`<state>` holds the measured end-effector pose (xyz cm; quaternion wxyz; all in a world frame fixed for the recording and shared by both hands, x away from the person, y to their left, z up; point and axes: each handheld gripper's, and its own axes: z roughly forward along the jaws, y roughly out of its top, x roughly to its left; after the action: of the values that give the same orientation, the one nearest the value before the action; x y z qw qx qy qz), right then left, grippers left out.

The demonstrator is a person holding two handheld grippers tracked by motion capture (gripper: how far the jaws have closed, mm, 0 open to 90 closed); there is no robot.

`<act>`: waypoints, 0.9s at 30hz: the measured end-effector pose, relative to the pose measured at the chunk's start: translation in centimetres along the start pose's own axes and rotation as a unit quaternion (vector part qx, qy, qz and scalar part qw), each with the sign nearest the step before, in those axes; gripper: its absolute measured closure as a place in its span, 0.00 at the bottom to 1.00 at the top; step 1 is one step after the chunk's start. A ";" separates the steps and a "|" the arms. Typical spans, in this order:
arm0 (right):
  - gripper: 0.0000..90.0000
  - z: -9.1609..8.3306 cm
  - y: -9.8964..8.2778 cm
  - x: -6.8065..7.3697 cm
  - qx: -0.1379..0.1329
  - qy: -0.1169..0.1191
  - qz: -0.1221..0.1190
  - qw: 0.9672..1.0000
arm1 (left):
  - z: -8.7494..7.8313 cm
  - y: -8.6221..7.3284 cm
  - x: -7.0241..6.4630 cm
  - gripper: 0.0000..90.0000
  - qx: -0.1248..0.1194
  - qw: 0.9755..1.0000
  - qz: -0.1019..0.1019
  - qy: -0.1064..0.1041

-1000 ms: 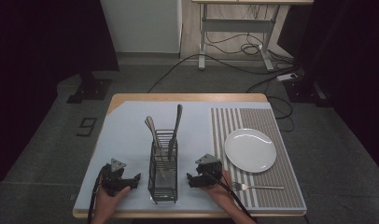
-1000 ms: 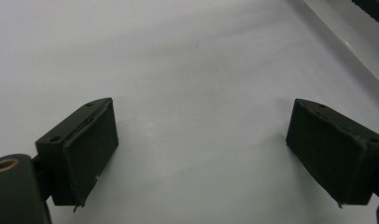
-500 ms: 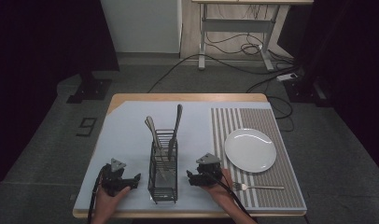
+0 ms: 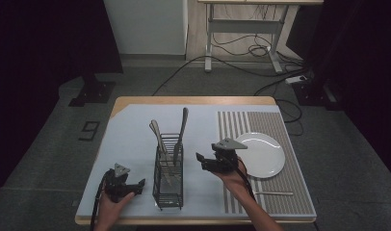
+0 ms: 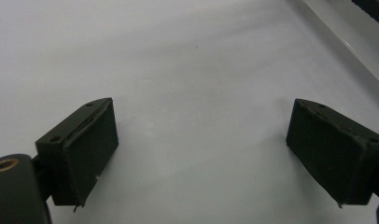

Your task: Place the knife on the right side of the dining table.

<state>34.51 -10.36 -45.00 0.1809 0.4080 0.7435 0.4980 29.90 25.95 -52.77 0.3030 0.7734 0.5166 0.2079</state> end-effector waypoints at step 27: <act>0.56 5.8 6.7 1.6 -0.032 0.048 -0.022 0.998 | 0.0 0.0 0.0 0.09 0.000 1.000 -0.001 0.000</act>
<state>40.35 -4.48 -41.35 0.1692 0.3613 0.7436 0.5365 29.90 25.96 -52.78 0.3033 0.7732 0.5169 0.2073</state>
